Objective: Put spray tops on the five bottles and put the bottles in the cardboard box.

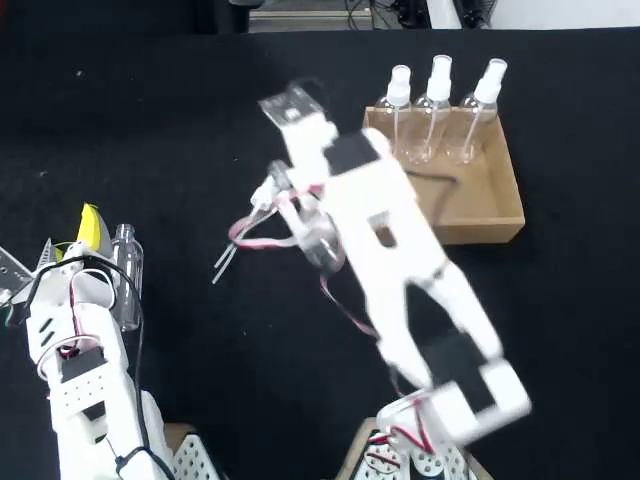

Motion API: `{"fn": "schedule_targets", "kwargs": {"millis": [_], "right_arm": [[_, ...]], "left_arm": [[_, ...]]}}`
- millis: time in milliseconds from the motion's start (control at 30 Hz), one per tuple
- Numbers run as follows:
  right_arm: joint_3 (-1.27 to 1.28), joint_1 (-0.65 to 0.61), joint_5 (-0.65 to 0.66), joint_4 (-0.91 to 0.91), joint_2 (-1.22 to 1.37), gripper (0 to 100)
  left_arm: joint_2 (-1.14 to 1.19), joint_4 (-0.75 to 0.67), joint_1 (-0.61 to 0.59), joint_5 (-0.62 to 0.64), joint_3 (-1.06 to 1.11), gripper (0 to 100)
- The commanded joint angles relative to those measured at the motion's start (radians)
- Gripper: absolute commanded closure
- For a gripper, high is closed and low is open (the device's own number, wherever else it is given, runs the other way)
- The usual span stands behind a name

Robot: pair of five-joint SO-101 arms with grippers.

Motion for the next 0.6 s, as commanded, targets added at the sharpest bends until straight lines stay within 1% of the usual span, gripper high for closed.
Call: {"fn": "schedule_targets", "kwargs": {"millis": [0, 100, 200, 300, 367, 433, 500, 567], "right_arm": [[0.234, 0.080, 0.098, -0.025, -0.251, 98.8], [0.406, 0.166, 0.230, -0.025, -0.381, 98.8], [0.544, 0.252, 0.393, -0.035, -0.481, 98.8], [0.691, 0.304, 0.548, -0.118, -0.555, 98.8], [0.785, 0.310, 0.623, -0.204, -0.570, 98.7], [0.857, 0.299, 0.637, -0.292, -0.558, 98.6], [0.903, 0.295, 0.617, -0.368, -0.524, 98.4], [0.920, 0.296, 0.595, -0.420, -0.463, 94.5]], "left_arm": [[-0.017, -0.026, 0.012, -0.011, -0.016, 75], [-0.017, -0.026, 0.012, -0.011, -0.016, 75], [-0.017, -0.026, 0.012, -0.011, -0.016, 75], [-0.017, -0.026, 0.012, -0.011, -0.016, 75], [-0.017, -0.026, 0.012, -0.011, -0.016, 75], [-0.017, -0.026, 0.012, -0.011, -0.016, 75], [-0.017, -0.025, 0.012, -0.011, -0.015, 75], [-0.017, -0.025, 0.012, -0.011, -0.015, 75]]}}
